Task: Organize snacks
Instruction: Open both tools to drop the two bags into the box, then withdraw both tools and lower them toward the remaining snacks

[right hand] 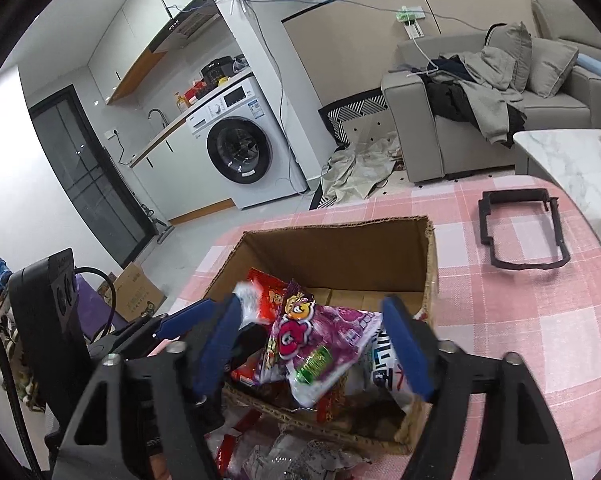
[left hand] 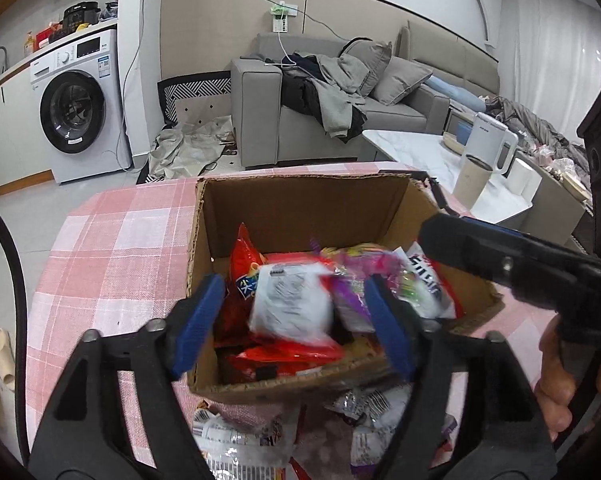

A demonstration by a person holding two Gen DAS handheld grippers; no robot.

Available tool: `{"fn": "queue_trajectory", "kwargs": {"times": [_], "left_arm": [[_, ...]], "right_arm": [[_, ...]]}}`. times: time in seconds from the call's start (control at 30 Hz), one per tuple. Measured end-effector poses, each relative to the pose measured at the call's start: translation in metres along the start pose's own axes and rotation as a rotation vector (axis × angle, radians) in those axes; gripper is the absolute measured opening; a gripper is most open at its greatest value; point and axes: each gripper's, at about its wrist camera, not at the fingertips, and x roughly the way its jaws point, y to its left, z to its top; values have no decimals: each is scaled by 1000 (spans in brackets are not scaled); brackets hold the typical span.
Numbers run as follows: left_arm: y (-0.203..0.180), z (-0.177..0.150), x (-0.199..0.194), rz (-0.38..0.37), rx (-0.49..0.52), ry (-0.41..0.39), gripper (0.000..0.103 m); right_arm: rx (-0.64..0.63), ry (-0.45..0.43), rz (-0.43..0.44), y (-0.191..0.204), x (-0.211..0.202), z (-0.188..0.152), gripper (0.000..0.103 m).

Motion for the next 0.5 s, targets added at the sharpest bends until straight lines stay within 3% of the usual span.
{"fn": "queue_trajectory", "kwargs": {"times": [0.13,0.2,0.5], "left_arm": [[0,-7,-21,-3,-6,-17,91],[0,-13,-31,-2,-13,-31,102],[-2,-42,-75,46,-10,-62,102]], "right_arm": [[-29,-1,-5,4,-18,-5,99],[-44,3,-16,7,-25,-10,102],[-74,-51,-32,16,-63,-34,103]]}}
